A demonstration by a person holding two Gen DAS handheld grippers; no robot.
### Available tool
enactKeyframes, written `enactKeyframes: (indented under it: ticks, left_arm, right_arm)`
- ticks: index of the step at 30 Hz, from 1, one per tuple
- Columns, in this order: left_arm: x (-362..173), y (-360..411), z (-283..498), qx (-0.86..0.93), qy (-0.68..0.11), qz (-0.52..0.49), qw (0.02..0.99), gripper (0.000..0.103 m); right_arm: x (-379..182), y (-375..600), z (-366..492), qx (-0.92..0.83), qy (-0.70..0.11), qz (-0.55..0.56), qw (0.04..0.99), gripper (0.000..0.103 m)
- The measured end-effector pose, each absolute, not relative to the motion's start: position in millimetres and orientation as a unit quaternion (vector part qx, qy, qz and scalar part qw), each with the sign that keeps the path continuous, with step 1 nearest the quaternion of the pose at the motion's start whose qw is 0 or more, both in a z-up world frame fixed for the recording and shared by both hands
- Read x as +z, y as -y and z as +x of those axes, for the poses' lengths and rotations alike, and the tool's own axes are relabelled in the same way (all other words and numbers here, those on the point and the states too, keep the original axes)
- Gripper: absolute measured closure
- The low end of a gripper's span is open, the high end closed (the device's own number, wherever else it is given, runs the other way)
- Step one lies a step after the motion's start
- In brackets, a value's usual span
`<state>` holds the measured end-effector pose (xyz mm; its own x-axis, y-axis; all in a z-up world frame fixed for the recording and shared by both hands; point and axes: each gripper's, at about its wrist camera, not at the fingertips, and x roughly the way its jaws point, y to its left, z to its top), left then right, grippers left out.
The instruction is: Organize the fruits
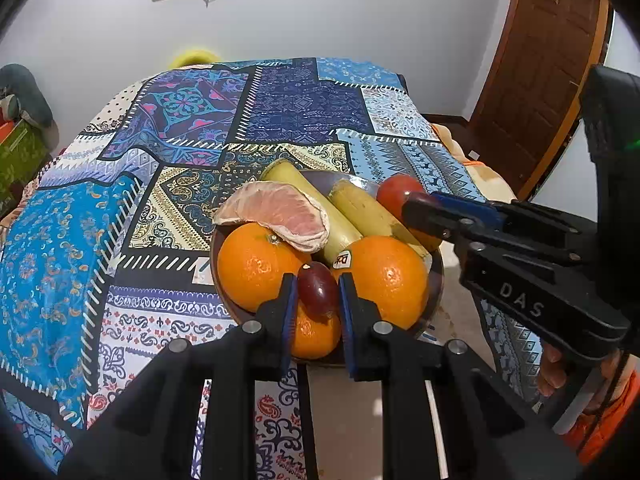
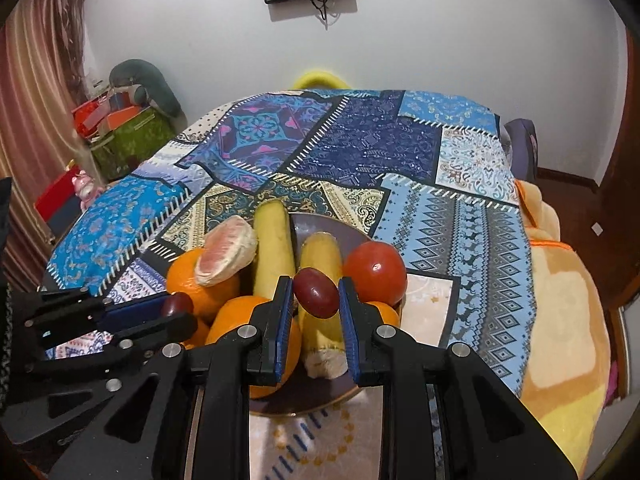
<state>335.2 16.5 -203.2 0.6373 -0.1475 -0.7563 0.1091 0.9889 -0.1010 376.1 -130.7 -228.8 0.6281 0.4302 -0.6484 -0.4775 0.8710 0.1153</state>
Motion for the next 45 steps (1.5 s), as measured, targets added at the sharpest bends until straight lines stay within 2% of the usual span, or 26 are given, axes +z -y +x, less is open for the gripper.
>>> enactKeyframes:
  ticks: [3, 5, 8, 14, 23, 33, 36, 39, 41, 43, 45]
  left_arm:
    - [-207.1, -15.4, 338.9, -0.071, -0.424, -0.024, 0.902, 0.082]
    - [-210.0, -14.9, 340.0, -0.068, -0.426, -0.024, 0.902, 0.080]
    - [-209.9, -15.4, 340.1, -0.067, -0.426, -0.026, 0.902, 0.080]
    - [-197.2, -18.1, 329.3, -0.063, -0.417, -0.028, 0.906, 0.078]
    - [-124.6, -24.8, 275.4, -0.049, -0.343, -0.033, 0.938, 0.078]
    - [-21.8, -17.0, 174.2, -0.042, -0.210, -0.025, 0.976, 0.077]
    - [0.3, -13.6, 143.0, -0.041, -0.175, -0.020, 0.984, 0.071]
    - [18.9, -10.5, 112.0, -0.041, -0.141, -0.015, 0.989, 0.070]
    - [25.7, -10.1, 99.9, -0.040, -0.127, -0.015, 0.991, 0.061]
    - [30.2, -9.0, 86.6, -0.035, -0.112, -0.013, 0.993, 0.043]
    - [32.2, -7.7, 75.9, -0.031, -0.099, -0.010, 0.995, 0.038]
  right_arm:
    - [-232.2, 130.2, 379.8, 0.253, -0.358, -0.032, 0.898, 0.081]
    - [-233.7, 130.4, 381.2, 0.250, -0.359, -0.033, 0.899, 0.072]
    - [-233.4, 131.5, 381.5, 0.244, -0.357, -0.036, 0.901, 0.066]
    - [-221.3, 139.7, 373.4, 0.240, -0.346, -0.036, 0.906, 0.066]
    - [-165.3, 166.3, 328.3, 0.228, -0.289, -0.030, 0.929, 0.066]
    - [-74.9, 196.8, 224.3, 0.227, -0.166, -0.007, 0.960, 0.065]
    - [-57.1, 200.0, 191.1, 0.226, -0.128, -0.002, 0.966, 0.061]
    - [-46.6, 198.9, 165.2, 0.230, -0.100, -0.003, 0.968, 0.060]
    - [-43.3, 197.2, 153.5, 0.233, -0.089, -0.006, 0.968, 0.057]
    - [-41.4, 194.8, 143.1, 0.231, -0.076, -0.009, 0.970, 0.049]
    - [-40.9, 192.8, 136.2, 0.226, -0.065, -0.011, 0.972, 0.042]
